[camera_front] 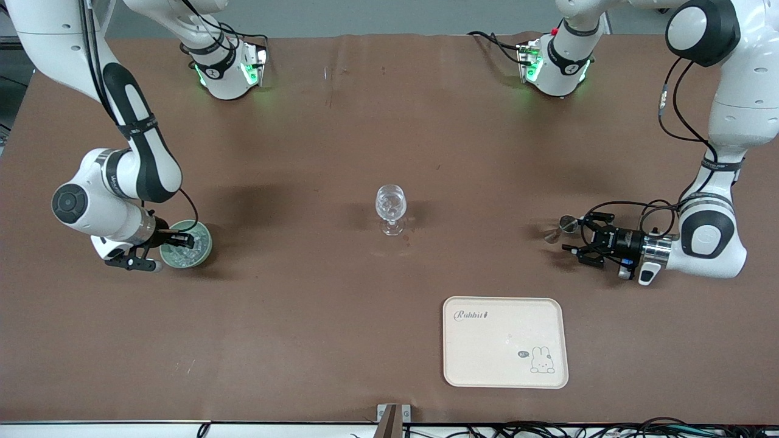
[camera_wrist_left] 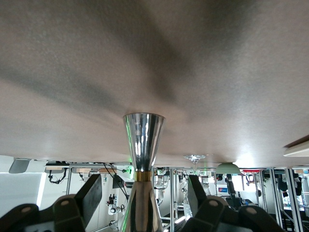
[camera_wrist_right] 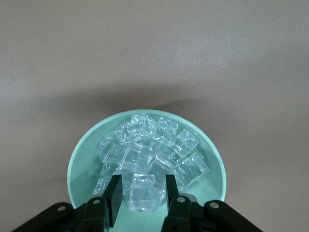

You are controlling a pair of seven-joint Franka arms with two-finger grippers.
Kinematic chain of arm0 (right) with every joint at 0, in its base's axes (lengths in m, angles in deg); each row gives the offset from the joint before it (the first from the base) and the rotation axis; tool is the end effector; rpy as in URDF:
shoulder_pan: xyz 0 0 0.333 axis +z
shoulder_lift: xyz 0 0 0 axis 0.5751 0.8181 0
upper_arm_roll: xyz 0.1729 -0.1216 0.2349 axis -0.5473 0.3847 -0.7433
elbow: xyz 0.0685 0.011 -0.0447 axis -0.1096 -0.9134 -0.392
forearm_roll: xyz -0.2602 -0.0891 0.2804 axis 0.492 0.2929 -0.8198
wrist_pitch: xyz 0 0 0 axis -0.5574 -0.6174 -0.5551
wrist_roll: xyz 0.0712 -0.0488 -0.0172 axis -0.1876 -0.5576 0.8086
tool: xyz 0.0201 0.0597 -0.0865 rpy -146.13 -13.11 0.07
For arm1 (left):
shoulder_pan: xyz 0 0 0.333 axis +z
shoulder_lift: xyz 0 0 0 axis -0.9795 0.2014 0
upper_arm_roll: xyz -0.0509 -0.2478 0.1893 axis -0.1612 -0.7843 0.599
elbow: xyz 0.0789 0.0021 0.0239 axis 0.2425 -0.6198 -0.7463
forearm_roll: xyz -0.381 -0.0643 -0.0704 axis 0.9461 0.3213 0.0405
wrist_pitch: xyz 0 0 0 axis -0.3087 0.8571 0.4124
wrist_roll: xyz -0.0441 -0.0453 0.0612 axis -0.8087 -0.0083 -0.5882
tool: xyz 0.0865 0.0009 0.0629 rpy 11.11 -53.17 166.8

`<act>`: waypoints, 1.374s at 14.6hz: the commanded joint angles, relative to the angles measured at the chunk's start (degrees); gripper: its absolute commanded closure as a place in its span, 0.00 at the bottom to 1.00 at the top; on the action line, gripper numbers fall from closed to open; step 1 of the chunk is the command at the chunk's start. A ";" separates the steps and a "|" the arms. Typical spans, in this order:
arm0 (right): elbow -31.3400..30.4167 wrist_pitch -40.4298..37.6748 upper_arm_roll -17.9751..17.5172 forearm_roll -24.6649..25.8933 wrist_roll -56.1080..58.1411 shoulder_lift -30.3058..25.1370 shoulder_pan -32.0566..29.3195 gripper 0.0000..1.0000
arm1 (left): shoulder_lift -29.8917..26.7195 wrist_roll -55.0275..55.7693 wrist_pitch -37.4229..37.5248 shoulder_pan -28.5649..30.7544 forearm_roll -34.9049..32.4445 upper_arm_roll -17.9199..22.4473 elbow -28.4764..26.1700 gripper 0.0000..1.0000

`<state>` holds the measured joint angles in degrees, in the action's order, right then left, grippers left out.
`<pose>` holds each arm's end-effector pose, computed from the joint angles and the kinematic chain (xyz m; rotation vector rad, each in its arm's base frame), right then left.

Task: Pour wine and add ice with both arms
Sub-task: 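Lift the ice cube with the right gripper while the left gripper lifts the jigger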

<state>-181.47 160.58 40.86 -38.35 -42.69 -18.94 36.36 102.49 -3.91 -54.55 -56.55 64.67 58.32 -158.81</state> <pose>0.5827 -0.0366 0.2304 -3.0983 0.2287 0.1068 0.6059 0.0623 0.1283 1.8667 1.2405 -1.1895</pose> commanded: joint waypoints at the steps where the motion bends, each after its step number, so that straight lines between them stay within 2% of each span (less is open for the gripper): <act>1: -1.05 1.48 0.03 -1.08 1.19 -0.11 -0.02 0.56 | 0.10 -0.06 0.19 -0.03 1.03 -0.02 -0.43 0.28; 6: -1.05 1.57 0.03 -1.08 1.19 0.06 -0.20 0.56 | 0.54 -0.15 0.19 -0.21 1.03 -0.20 -0.51 0.41; 12: -1.05 1.66 0.03 -1.08 1.19 0.24 -0.20 0.70 | 0.63 -0.15 0.10 -0.91 2.96 -0.28 -0.86 0.48; 20: -1.84 1.92 0.03 -1.08 1.19 0.24 -0.20 0.71 | 0.90 -0.59 0.01 -0.91 2.35 -0.20 -0.60 0.54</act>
<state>-181.58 161.19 40.91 -38.35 -42.64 -18.29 36.35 103.16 -3.95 -54.57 -57.42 66.40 57.97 -159.55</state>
